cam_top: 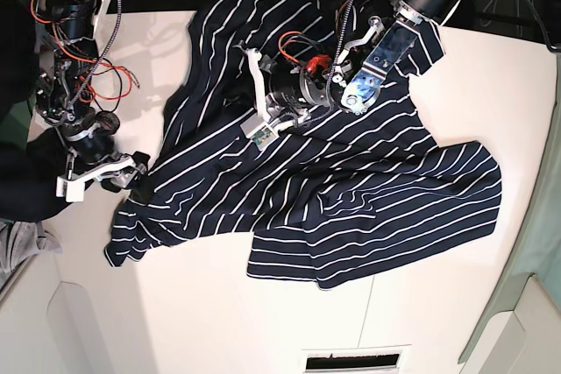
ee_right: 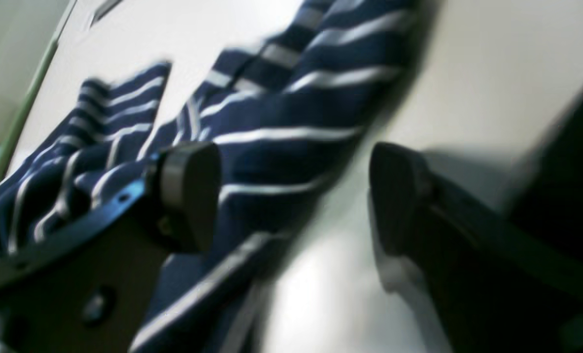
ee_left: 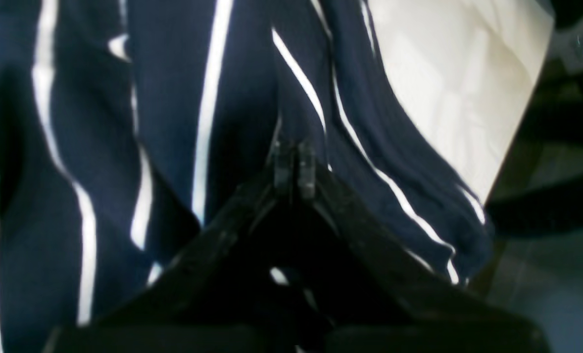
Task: Layout the t-shirt on the table in an organized manner, then fold the t-shirt properly
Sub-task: 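Pull the shirt edges apart with both grippers to open the body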
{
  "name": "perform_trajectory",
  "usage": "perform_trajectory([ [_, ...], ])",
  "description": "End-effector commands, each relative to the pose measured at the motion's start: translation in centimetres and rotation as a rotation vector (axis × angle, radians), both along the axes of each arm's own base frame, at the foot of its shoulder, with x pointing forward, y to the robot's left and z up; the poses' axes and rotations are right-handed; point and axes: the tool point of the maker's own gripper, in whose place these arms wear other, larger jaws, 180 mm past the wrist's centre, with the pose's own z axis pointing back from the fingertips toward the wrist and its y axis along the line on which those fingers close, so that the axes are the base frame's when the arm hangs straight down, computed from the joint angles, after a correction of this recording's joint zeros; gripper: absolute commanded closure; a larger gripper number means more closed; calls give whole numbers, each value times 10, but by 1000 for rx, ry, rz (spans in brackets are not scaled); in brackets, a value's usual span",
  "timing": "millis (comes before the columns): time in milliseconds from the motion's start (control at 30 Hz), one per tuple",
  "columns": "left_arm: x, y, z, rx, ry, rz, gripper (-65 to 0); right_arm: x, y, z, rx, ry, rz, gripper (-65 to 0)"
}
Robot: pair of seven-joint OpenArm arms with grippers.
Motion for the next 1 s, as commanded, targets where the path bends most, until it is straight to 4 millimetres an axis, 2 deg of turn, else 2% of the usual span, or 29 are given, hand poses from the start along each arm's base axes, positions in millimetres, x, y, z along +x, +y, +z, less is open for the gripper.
perform_trajectory([
  [0,7,-6,14,-26,-32,-15,0,12,-1,18,10,-62,-8,-454],
  [167,17,-14,38,-55,-96,-29,0,3,23,7,48,-38,4,-454],
  [333,22,-18,46,-87,-96,-20,0,0,42,3,70,-27,19,-453],
  [400,22,-19,47,-101,-89,-16,0,0,48,3,79,-27,23,-432],
  [467,23,-19,48,-101,-91,-15,0,1,54,3,92,-28,22,-363],
  [567,28,-18,50,-98,-102,-16,-10,2,60,3,104,-26,20,-191],
  [667,40,-13,56,-85,-132,-17,-62,5,58,7,104,-38,19,-37],
  [700,45,-10,57,-74,-142,-19,-78,8,54,11,98,-47,17,-5],
  [767,54,-3,60,-49,-153,-22,-105,15,43,23,80,-83,10,0],
  [967,88,29,72,-10,-196,26,-109,31,7,88,-79,-209,55,0],
])
